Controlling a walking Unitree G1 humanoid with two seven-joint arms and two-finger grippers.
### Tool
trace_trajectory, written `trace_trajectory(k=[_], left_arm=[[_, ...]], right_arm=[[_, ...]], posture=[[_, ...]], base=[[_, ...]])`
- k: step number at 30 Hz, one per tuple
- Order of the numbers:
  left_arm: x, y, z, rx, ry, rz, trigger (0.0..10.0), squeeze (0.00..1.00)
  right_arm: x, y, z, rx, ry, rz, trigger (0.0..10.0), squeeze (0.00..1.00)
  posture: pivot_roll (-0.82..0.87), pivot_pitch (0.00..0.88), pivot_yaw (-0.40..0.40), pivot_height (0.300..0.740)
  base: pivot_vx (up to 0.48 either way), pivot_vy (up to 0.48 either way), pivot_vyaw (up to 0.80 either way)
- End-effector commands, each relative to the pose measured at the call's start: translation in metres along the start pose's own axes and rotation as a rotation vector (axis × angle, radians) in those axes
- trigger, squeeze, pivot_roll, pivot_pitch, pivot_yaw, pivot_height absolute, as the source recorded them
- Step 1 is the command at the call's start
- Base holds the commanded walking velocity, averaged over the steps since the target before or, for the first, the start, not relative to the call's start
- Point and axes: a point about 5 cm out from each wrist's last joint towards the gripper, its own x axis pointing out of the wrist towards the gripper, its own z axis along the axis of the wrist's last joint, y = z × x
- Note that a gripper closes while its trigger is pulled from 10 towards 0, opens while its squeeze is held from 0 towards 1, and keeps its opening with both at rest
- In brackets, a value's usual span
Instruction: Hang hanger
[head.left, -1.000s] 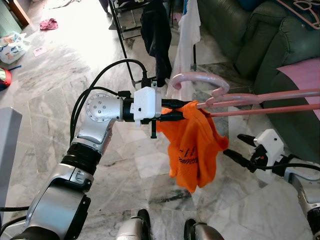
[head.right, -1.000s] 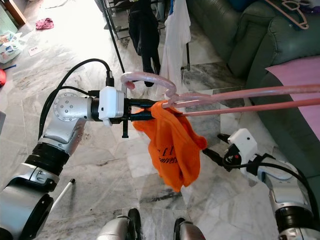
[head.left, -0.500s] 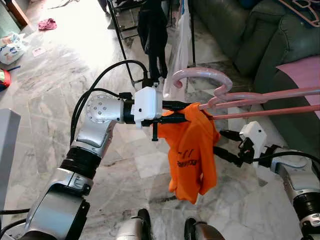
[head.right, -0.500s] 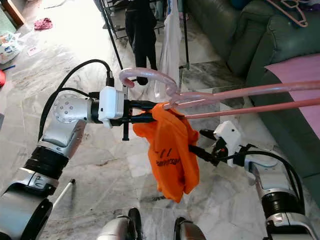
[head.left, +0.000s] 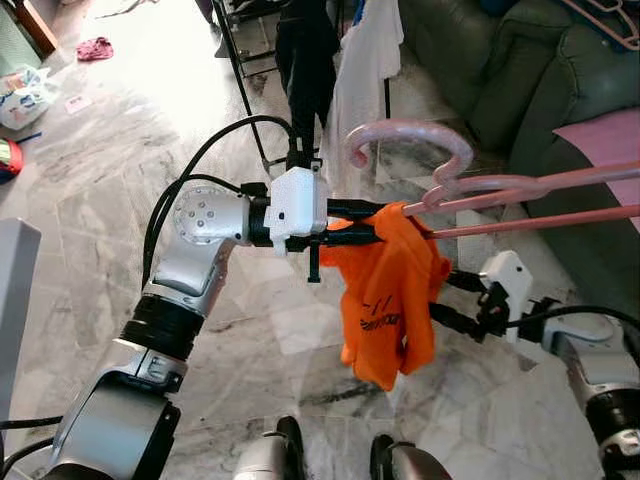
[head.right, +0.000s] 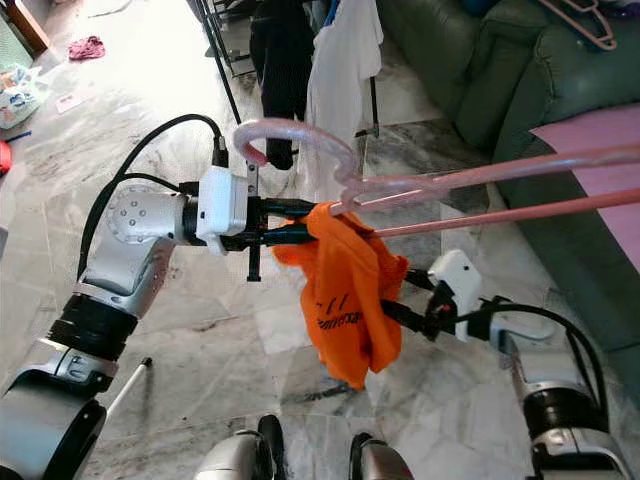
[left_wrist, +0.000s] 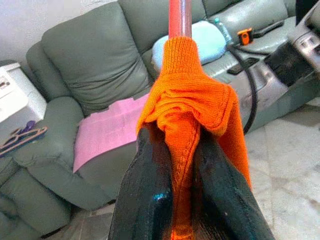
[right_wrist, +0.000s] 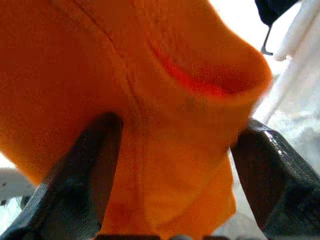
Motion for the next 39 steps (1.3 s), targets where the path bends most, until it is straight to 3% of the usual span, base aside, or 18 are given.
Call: trace_trajectory(k=[1,5,6,7,15,39], left_arm=[[0.001,-0.001,0.009,0.015,-0.033,-0.024,0.0,0.0],[0.002,-0.004,0.01,0.008,-0.035,-0.035,0.0,0.0],[0.002,-0.004,0.01,0.004,-0.037,-0.037,0.0,0.0],[0.002,-0.005,0.011,-0.001,-0.039,-0.04,0.0,0.0],[0.001,-0.008,0.011,-0.013,-0.033,-0.032,0.0,0.0],[-0.002,-0.006,0.007,-0.012,-0.008,0.001,0.0,0.0]], right_arm=[[0.009,0.003,0.003,-0.011,0.002,0.059,10.0,0.0],[0.016,0.004,0.01,-0.017,-0.018,0.091,10.0,0.0],[0.018,0.005,0.012,-0.02,-0.025,0.104,3.7,0.0],[0.021,0.006,0.015,-0.018,-0.036,0.119,0.0,0.0],[0.03,0.007,0.02,-0.009,-0.06,0.151,0.0,0.0],[0.01,-0.001,0.009,-0.002,-0.04,0.075,0.0,0.0]], posture=[[0.04,0.283,0.106,0.74],[0.05,0.287,0.103,0.74],[0.06,0.288,0.102,0.74],[0.06,0.288,0.101,0.74],[0.06,0.286,0.087,0.74],[0.05,0.282,0.081,0.74]], base=[[0.0,0.0,0.0],[0.0,0.0,0.0],[0.0,0.0,0.0],[0.0,0.0,0.0],[0.0,0.0,0.0],[0.0,0.0,0.0]])
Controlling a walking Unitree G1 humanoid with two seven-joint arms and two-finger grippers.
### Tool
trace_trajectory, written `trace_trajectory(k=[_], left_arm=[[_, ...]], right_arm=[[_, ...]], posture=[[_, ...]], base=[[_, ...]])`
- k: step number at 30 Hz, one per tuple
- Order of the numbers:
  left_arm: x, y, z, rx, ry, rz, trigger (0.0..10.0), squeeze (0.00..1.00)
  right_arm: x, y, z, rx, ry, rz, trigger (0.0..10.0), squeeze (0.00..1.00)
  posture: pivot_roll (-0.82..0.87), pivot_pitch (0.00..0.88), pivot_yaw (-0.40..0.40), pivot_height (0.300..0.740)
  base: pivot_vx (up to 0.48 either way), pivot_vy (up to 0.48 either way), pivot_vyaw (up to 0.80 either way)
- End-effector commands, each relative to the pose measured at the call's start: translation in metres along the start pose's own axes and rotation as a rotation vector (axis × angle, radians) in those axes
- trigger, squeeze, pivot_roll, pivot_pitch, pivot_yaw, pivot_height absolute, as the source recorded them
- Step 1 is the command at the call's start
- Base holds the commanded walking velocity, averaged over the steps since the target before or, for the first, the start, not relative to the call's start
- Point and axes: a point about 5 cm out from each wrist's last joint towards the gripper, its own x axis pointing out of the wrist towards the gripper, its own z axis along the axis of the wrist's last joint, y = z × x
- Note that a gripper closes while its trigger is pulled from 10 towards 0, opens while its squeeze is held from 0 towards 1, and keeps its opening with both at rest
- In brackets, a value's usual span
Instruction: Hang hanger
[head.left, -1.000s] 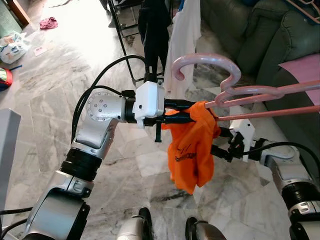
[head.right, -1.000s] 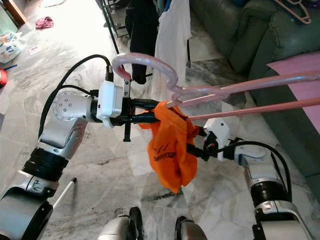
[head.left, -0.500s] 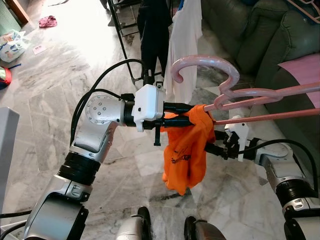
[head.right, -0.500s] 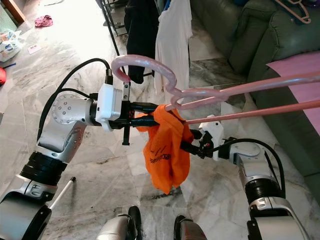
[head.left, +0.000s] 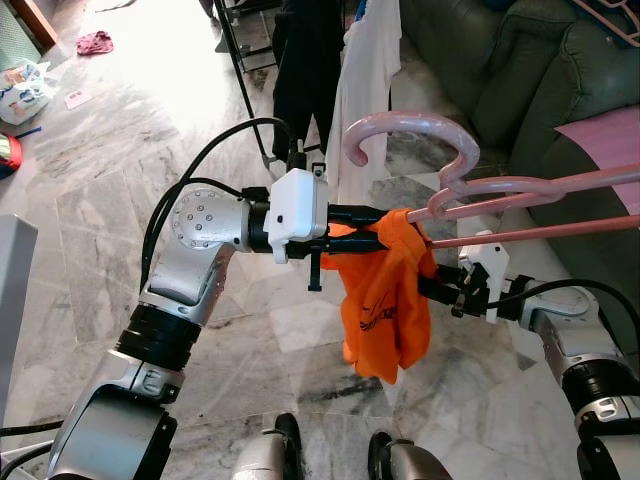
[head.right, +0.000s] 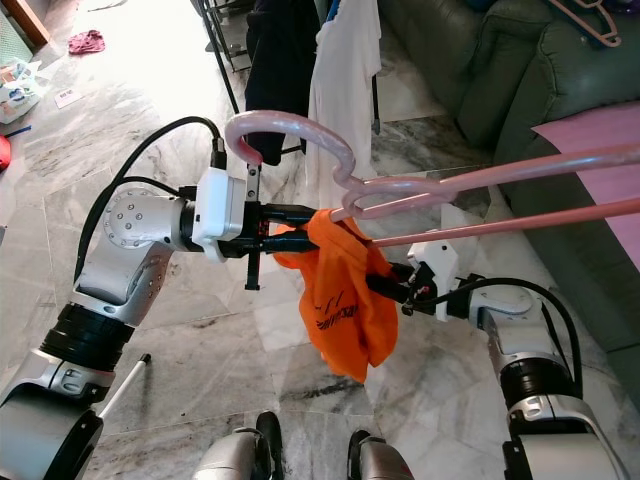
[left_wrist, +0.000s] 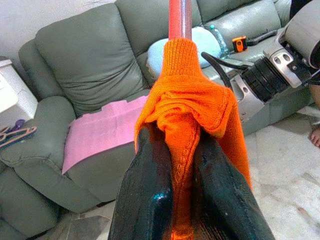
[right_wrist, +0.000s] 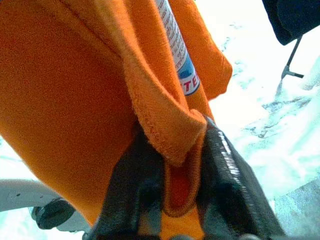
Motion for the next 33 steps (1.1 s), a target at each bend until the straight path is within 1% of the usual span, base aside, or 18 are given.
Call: trace_trajectory(k=[1,6,16,20,23,24,25,26,28,30,33], left_arm=[[-0.002,0.001,0.003,0.025,-0.001,0.009,0.0,0.0],[-0.002,0.002,0.002,0.025,-0.001,0.009,0.0,0.0],[-0.002,0.002,0.001,0.024,0.003,0.011,0.0,0.0],[-0.006,0.001,-0.006,0.02,0.028,0.032,0.0,0.0],[-0.019,-0.003,-0.024,0.003,0.103,0.067,0.0,0.0],[-0.025,-0.006,-0.032,-0.018,0.134,0.089,0.0,0.0],[-0.025,-0.006,-0.032,-0.018,0.134,0.089,0.0,0.0],[-0.038,-0.012,-0.049,-0.059,0.196,0.129,0.0,0.0],[-0.048,-0.019,-0.062,-0.094,0.248,0.152,0.0,0.0],[-0.053,-0.026,-0.071,-0.127,0.275,0.168,0.0,0.0],[-0.058,-0.031,-0.081,-0.169,0.301,0.199,0.0,0.0]], right_arm=[[-0.005,0.002,-0.008,0.019,0.008,-0.012,0.0,0.0],[-0.008,0.001,-0.009,0.019,0.009,-0.027,0.0,0.0],[-0.009,0.0,-0.008,0.015,0.008,-0.036,0.0,0.0],[-0.012,-0.002,-0.007,0.001,0.005,-0.051,0.0,0.0],[-0.026,-0.006,-0.001,-0.029,-0.017,-0.09,0.0,0.0],[-0.033,-0.008,0.003,-0.045,-0.037,-0.122,0.0,0.0],[-0.033,-0.008,0.003,-0.045,-0.037,-0.122,0.0,0.0],[-0.044,-0.012,0.013,-0.079,-0.082,-0.185,0.0,0.0],[-0.051,-0.014,0.02,-0.116,-0.108,-0.231,0.0,0.0],[-0.057,-0.014,0.026,-0.148,-0.123,-0.263,0.0,0.0],[-0.065,-0.015,0.032,-0.188,-0.125,-0.311,0.0,0.0]], posture=[[0.05,0.281,0.082,0.74],[0.04,0.281,0.081,0.74],[0.04,0.282,0.078,0.74],[0.04,0.281,0.075,0.74],[0.04,0.279,0.07,0.74],[0.04,0.277,0.066,0.74],[0.04,0.277,0.066,0.74],[0.03,0.278,0.067,0.74],[0.01,0.279,0.068,0.74],[0.01,0.279,0.069,0.74],[-0.01,0.277,0.072,0.74]], base=[[0.0,0.0,0.0],[0.0,0.0,0.0],[0.0,0.0,0.0],[0.0,0.0,0.0],[0.0,0.0,0.0],[0.0,0.0,0.0],[0.0,0.0,0.0],[0.0,0.0,0.0],[0.0,0.0,0.0],[0.0,0.0,0.0],[0.0,0.0,0.0]])
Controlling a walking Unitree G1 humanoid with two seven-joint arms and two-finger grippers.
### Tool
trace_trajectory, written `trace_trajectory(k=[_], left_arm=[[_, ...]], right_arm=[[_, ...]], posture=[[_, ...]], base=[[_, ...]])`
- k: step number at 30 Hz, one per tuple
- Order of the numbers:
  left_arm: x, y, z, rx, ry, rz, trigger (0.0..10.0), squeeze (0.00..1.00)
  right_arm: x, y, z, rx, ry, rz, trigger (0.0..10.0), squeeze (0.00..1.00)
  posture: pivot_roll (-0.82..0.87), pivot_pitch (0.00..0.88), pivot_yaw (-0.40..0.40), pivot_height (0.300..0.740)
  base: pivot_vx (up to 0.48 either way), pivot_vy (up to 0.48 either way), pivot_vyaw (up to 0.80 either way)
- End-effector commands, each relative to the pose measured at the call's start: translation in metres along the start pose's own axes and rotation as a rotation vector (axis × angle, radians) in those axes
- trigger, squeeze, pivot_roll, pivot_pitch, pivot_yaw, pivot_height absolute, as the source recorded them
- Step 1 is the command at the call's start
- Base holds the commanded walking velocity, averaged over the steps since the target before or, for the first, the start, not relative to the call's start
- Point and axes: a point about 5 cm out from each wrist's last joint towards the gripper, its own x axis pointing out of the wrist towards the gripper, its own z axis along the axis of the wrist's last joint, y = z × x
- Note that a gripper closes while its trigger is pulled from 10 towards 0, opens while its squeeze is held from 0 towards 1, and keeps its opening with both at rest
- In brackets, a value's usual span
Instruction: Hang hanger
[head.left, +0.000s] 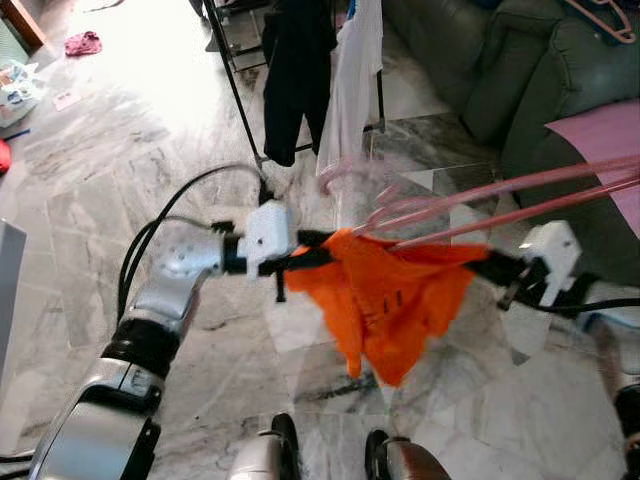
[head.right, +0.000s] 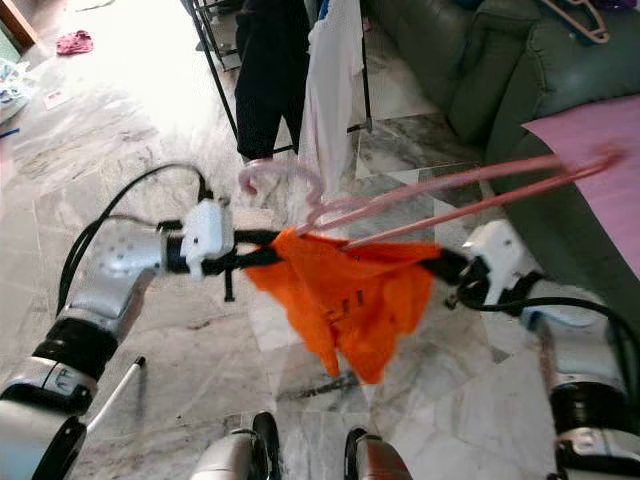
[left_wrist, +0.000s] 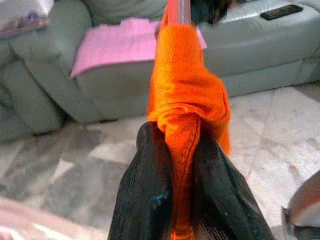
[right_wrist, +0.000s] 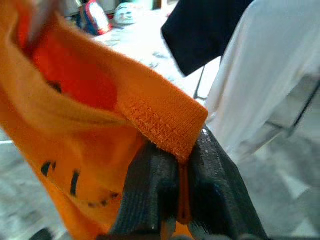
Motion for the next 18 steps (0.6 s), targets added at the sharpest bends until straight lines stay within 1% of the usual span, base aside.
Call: trace_trajectory(k=[1,4,6,10,11,12,13,16,18], left_arm=[[-0.004,0.0,-0.003,0.015,0.013,0.017,0.0,0.0],[-0.004,-0.002,-0.01,0.015,0.034,0.023,0.0,0.0],[-0.006,-0.002,-0.016,0.001,0.048,0.046,0.0,0.0],[-0.009,-0.002,-0.021,-0.004,0.06,0.076,0.0,0.0],[-0.01,-0.002,-0.022,-0.011,0.059,0.088,0.0,0.0],[-0.014,-0.002,-0.025,-0.029,0.062,0.127,0.0,0.0],[-0.014,-0.002,-0.025,-0.029,0.062,0.127,0.0,0.0],[-0.02,-0.007,-0.033,-0.047,0.081,0.144,0.0,0.0],[-0.026,-0.013,-0.041,-0.076,0.103,0.158,0.0,0.0]], right_arm=[[-0.004,-0.001,0.002,-0.019,-0.002,-0.027,0.0,0.0],[-0.011,-0.006,0.007,-0.04,-0.01,-0.082,0.0,0.0],[-0.016,-0.01,0.012,-0.053,-0.018,-0.124,0.0,0.0],[-0.019,-0.014,0.014,-0.071,-0.008,-0.168,0.0,0.0],[-0.02,-0.015,0.015,-0.076,-0.004,-0.18,0.0,0.0],[-0.021,-0.019,0.015,-0.083,-0.003,-0.224,0.0,0.0],[-0.021,-0.019,0.015,-0.083,-0.003,-0.224,0.0,0.0],[-0.021,-0.025,0.017,-0.091,-0.013,-0.292,0.0,0.0],[-0.019,-0.026,0.019,-0.086,-0.028,-0.325,0.0,0.0]], posture=[[-0.01,0.277,0.072,0.74],[-0.02,0.276,0.073,0.74],[-0.02,0.274,0.073,0.74],[-0.03,0.272,0.072,0.74],[-0.03,0.272,0.071,0.74],[-0.03,0.271,0.068,0.74],[-0.03,0.271,0.068,0.74],[-0.02,0.269,0.065,0.74],[-0.02,0.267,0.064,0.74]], base=[[0.0,0.0,0.0],[0.0,0.0,0.0],[0.0,0.0,0.0],[0.0,0.0,0.0],[0.0,0.0,0.0],[0.0,0.0,0.0],[0.0,0.0,0.0],[0.0,0.0,0.0],[0.0,0.0,0.0]])
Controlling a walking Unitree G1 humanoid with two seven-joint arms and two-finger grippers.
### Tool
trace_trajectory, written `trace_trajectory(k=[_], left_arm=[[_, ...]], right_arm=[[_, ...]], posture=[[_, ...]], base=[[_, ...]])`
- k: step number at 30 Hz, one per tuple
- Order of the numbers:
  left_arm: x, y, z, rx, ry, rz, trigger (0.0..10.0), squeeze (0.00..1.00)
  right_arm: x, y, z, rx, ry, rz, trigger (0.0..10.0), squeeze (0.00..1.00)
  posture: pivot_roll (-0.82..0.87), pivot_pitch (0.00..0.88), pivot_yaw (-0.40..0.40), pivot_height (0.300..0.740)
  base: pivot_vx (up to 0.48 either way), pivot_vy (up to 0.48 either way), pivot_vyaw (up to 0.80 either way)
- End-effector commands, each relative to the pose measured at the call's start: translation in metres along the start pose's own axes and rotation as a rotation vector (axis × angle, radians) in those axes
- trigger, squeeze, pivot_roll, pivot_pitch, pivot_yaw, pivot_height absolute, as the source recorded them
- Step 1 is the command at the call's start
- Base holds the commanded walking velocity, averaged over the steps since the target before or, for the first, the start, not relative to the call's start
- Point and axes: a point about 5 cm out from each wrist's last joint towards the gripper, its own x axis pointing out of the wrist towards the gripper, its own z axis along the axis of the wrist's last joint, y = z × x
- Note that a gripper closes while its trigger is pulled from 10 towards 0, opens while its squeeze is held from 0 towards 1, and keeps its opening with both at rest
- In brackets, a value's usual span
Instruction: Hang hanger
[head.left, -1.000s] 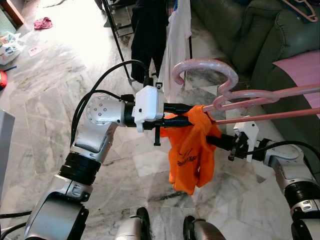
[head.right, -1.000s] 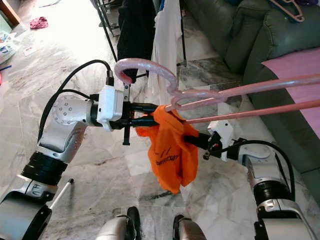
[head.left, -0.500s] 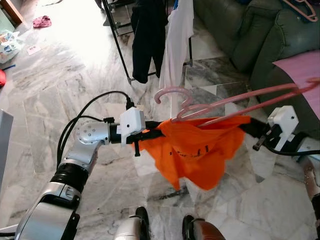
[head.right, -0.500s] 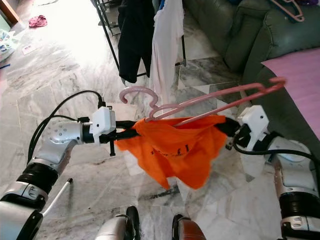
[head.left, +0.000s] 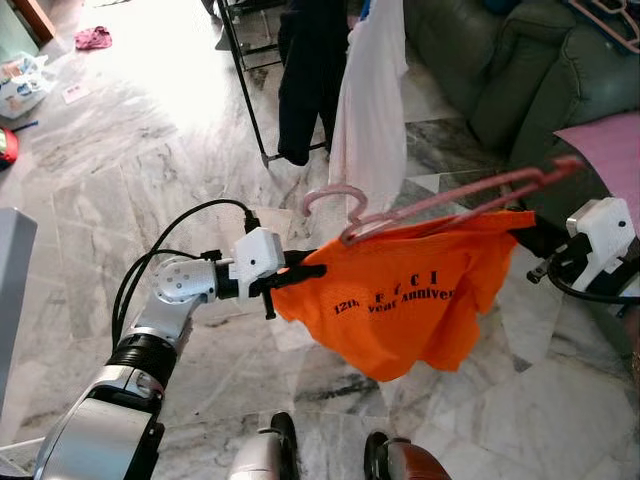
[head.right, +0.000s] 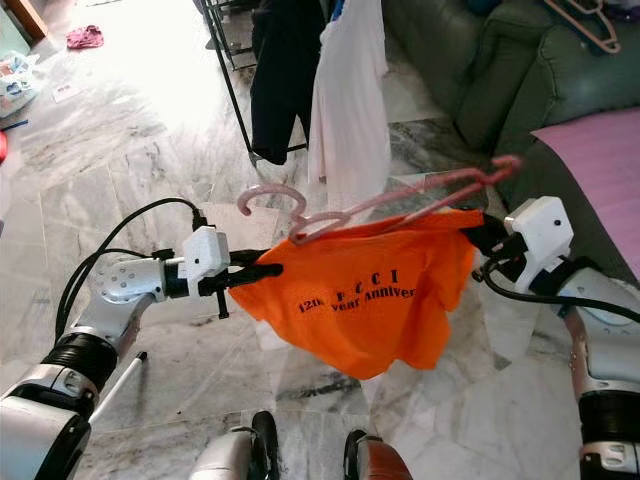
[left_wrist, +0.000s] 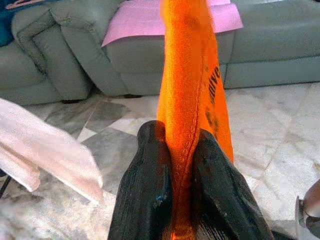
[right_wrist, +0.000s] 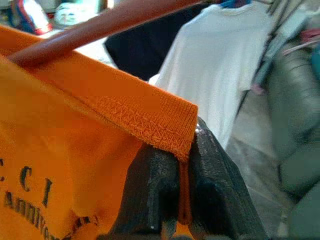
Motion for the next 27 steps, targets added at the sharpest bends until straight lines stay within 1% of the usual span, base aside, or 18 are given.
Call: trace_trajectory(k=[1,6,10,11,13,19,27], left_arm=[[-0.014,-0.005,-0.014,-0.036,0.046,0.028,0.0,0.0],[-0.018,-0.015,-0.024,-0.054,0.066,0.018,0.0,0.0],[-0.018,-0.025,-0.03,-0.065,0.083,-0.01,0.0,0.0],[-0.018,-0.025,-0.03,-0.065,0.083,-0.01,0.0,0.0],[-0.018,-0.03,-0.035,-0.083,0.096,-0.01,0.0,0.0],[-0.021,-0.034,-0.043,-0.108,0.134,0.007,0.0,0.0],[-0.027,-0.041,-0.055,-0.145,0.188,0.043,0.0,0.0]], right_arm=[[-0.004,-0.007,0.002,0.002,-0.015,-0.062,0.0,0.0],[-0.001,-0.01,0.002,-0.016,-0.003,-0.11,0.0,0.0],[0.003,-0.012,0.006,-0.022,-0.019,-0.149,0.0,0.0],[0.003,-0.012,0.006,-0.022,-0.019,-0.149,0.0,0.0],[0.005,-0.014,0.012,-0.036,-0.044,-0.175,0.0,0.0],[0.005,-0.017,0.022,-0.058,-0.075,-0.194,0.0,0.0],[0.003,-0.027,0.04,-0.11,-0.107,-0.214,0.0,0.0]], posture=[[-0.02,0.267,0.064,0.74],[-0.02,0.265,0.059,0.74],[-0.03,0.259,0.057,0.74],[-0.03,0.259,0.057,0.74],[-0.04,0.254,0.051,0.74],[-0.05,0.248,0.038,0.74],[-0.06,0.236,0.033,0.74]], base=[[0.0,0.0,0.0],[0.0,0.0,0.0],[0.0,0.0,0.0],[0.0,0.0,0.0],[0.0,0.0,0.0],[0.0,0.0,0.0],[0.0,0.0,0.0]])
